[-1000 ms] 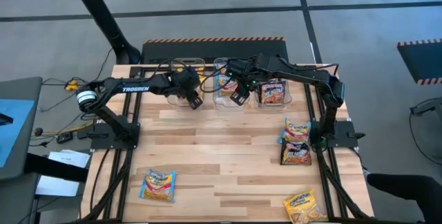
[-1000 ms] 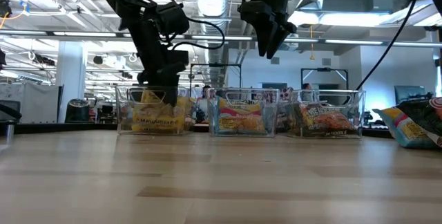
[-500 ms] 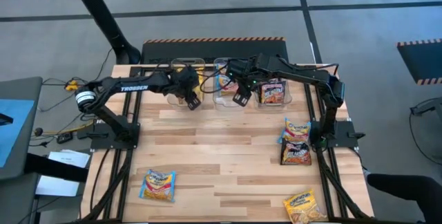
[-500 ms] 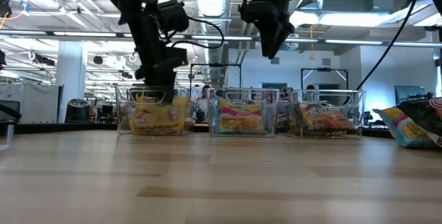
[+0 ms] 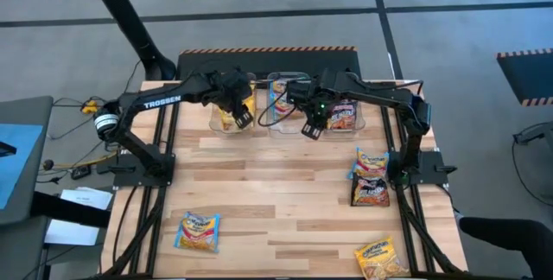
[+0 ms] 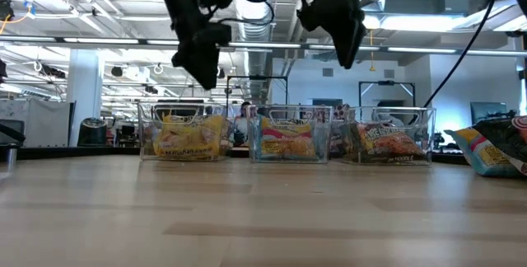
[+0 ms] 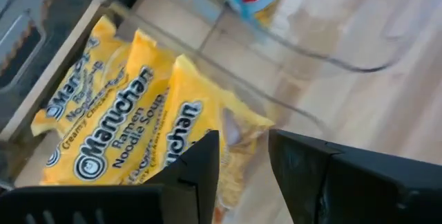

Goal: Sort Maruchan noodles
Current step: Put the black noodle pack into the right transparent bin

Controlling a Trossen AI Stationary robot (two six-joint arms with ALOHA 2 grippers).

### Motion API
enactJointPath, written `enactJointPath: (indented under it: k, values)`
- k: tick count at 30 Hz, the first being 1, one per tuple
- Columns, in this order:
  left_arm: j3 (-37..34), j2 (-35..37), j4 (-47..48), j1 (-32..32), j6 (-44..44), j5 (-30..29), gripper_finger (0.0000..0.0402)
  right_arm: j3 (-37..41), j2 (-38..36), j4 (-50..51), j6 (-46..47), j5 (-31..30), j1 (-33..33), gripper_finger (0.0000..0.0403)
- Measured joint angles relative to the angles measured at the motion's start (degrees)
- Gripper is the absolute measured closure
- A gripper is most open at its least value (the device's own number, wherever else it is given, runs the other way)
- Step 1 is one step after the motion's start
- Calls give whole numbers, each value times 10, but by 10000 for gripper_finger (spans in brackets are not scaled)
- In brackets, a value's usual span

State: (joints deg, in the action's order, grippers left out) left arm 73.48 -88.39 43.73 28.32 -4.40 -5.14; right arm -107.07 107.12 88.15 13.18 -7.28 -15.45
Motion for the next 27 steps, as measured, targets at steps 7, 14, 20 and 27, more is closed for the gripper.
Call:
enactJointPath:
  k: [7, 14, 20, 27]
  values:
    - [33, 51, 44, 0, 6, 22, 288, 0, 0, 19, 48, 44, 50, 210]
    - [33, 131, 68, 0, -1, 24, 288, 0, 0, 19, 71, 63, 137, 210]
    - [33, 190, 91, -2, -17, 33, 288, 56, -10, 18, 147, 93, 211, 210]
    - [33, 227, 125, -2, -18, 33, 288, 128, -11, 18, 214, 149, 293, 210]
